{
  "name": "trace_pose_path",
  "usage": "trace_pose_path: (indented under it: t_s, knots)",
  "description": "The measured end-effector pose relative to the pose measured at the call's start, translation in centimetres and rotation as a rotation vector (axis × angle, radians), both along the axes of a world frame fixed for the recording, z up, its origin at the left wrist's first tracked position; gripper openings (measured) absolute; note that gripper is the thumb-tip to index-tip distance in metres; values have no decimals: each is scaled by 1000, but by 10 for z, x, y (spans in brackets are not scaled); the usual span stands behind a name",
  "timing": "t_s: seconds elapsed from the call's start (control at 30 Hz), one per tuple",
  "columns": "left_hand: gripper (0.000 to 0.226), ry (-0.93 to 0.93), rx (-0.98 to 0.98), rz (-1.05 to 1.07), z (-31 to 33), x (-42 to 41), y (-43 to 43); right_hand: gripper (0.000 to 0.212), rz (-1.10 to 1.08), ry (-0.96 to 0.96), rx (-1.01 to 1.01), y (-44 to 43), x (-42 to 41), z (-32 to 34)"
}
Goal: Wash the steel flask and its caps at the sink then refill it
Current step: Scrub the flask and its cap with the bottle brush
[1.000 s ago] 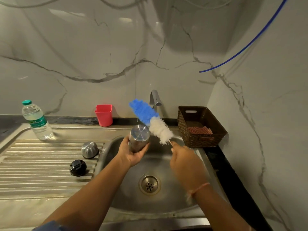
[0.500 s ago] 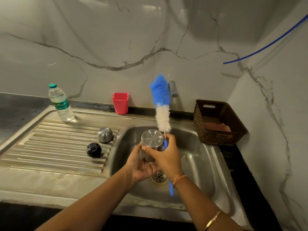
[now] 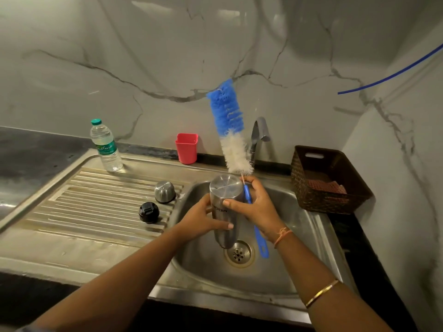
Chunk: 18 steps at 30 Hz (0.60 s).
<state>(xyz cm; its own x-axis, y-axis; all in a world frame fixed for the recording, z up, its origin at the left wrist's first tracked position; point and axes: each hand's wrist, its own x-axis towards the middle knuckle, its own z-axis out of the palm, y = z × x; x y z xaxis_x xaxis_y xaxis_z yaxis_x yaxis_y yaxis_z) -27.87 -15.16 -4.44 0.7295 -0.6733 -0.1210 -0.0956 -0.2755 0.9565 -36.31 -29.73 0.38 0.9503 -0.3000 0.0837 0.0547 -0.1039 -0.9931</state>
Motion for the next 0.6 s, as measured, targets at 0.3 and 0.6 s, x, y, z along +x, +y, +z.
trace_pose_path:
  t_s: [0.3,0.6]
  knots:
    - [72,-73,-70,195,-10,-18,11,20,-173,74,-29,8,0,1]
    - [66,-153,-75,210,-6,-18,48,23,-503,213,-379,37,6,-32]
